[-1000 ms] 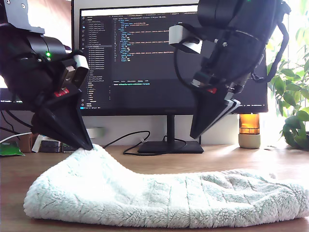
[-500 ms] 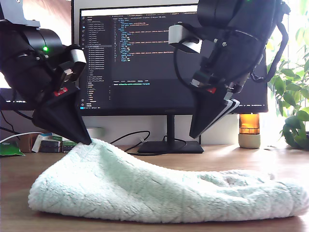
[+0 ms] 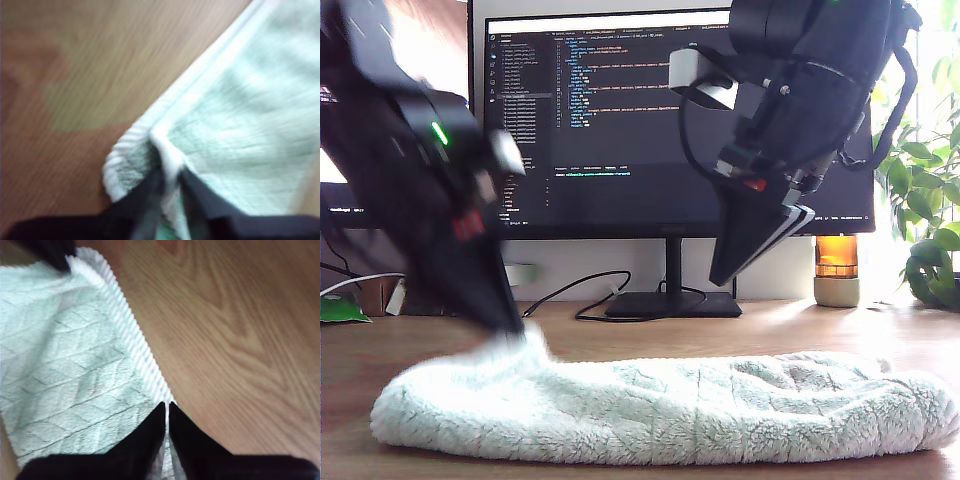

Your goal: Fold the tea towel to a neat square and place it to the right

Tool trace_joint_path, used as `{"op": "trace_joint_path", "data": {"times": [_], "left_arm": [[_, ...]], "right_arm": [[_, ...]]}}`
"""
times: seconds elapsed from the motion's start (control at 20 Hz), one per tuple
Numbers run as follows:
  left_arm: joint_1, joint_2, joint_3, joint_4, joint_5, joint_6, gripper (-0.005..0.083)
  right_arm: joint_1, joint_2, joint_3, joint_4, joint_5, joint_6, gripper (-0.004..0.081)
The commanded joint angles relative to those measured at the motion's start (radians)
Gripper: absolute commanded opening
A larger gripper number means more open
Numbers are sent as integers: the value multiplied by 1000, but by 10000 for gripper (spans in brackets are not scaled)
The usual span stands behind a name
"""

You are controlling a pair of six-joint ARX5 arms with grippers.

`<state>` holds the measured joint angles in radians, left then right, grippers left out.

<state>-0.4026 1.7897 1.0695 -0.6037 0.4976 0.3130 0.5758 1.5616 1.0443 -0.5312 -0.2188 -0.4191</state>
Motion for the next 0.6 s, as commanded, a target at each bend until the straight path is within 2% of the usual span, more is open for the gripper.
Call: {"op": "trace_joint_path", "data": {"times": [0.0,0.15,0.3,0.45,0.55], "left_arm": [[3,-2,0,23,-43,-2,132],[14,-2,0,29,-111,-2,134],[24,-2,0,26,-126,-3,143],[23,-2,0,23,-126,-3,249],[23,-5,2,21,-119,-3,258]], "right_arm": [[0,-20,-8,-4,-13,2,-11],[0,-20,-8,-5,-18,2,-11],[0,-20,-8,-5,-18,3,-11],[0,-20,-8,-6,-18,4,-11],[0,-20,-8,-7,-19,4,-11]]}}
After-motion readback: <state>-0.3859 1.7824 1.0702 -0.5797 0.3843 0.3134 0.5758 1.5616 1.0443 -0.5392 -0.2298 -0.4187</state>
